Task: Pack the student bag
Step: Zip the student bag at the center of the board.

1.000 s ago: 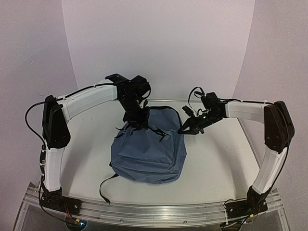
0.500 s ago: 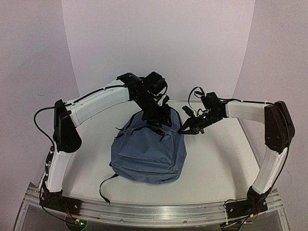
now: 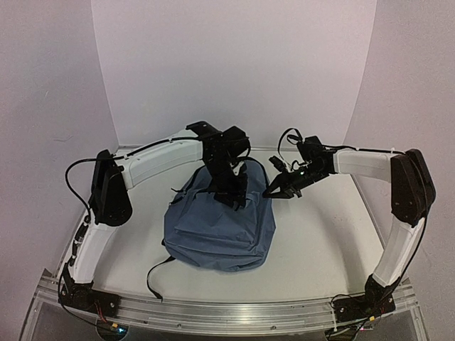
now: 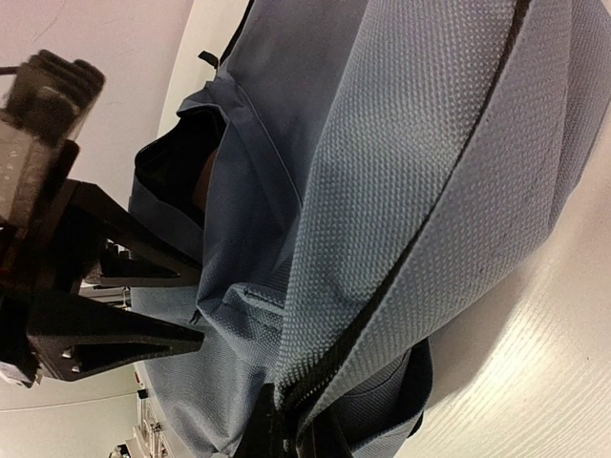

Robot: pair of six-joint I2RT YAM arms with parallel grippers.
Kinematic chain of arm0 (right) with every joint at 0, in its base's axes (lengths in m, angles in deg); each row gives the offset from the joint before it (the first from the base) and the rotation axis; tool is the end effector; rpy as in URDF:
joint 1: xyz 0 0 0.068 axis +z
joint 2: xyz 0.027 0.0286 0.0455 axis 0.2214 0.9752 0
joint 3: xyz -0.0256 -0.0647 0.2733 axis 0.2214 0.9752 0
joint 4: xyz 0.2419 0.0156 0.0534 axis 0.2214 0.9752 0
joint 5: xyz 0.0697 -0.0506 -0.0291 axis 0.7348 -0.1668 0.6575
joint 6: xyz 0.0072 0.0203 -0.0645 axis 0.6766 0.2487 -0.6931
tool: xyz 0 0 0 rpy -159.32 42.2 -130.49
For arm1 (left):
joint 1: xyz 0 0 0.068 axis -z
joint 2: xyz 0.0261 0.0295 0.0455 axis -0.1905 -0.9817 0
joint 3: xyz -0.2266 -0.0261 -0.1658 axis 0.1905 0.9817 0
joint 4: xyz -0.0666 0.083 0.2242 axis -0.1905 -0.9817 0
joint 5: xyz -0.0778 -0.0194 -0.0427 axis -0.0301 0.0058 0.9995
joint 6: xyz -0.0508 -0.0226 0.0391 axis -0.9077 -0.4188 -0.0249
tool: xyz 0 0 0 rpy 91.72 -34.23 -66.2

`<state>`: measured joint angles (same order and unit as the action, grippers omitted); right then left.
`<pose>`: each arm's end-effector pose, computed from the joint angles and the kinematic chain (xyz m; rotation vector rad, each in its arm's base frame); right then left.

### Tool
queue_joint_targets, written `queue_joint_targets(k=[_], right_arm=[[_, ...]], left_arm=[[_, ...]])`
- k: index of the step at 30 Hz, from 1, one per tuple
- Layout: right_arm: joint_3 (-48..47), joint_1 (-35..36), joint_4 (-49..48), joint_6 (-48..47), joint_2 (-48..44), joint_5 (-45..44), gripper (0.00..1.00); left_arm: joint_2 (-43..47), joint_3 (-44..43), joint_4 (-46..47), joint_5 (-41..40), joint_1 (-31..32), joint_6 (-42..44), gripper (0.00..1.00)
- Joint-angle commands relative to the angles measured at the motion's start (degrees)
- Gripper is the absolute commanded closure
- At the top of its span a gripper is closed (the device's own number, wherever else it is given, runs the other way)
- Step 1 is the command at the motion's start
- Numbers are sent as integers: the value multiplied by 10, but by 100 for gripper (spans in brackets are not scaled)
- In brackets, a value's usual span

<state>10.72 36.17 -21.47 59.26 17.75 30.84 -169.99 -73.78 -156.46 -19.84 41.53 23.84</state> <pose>0.3336 0.1923 0.2253 -0.5993 2.4633 1.4528 0.2793 -0.3886 0.2515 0.5820 2.9588 -0.6530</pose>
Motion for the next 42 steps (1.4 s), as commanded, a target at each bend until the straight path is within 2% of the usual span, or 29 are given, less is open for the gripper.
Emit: queue_joint_targets(k=[1, 7, 10, 12, 14, 22, 28, 37, 42], right_arm=[[-33, -3, -25, -4, -42, 70, 100], [-37, -3, -25, -1, -40, 75, 100], [-39, -3, -25, -3, -40, 76, 100], [-39, -3, -24, -5, -39, 75, 100], [-38, -3, -22, -8, -39, 74, 100], [-24, -17, -8, -27, -44, 70, 100], [-17, -31, 19, -55, -45, 65, 100], [-13, -84, 136, -192, -27, 22, 100], [-3, -91, 169, -252, -15, -4, 100]], left_arm=[[-22, -9, -38, -18, 5, 12, 63], [-49, -53, -90, -66, 7, 10, 70], [-52, -59, -101, -82, 7, 4, 80], [-44, -50, -100, -88, 3, -4, 92], [-27, -32, -94, -91, -4, -12, 99], [38, 41, -98, -131, -39, -5, 100], [52, 52, -118, -153, -49, 7, 100], [109, 116, -111, -191, -113, 10, 100], [106, 112, -89, -140, -115, 31, 100]])
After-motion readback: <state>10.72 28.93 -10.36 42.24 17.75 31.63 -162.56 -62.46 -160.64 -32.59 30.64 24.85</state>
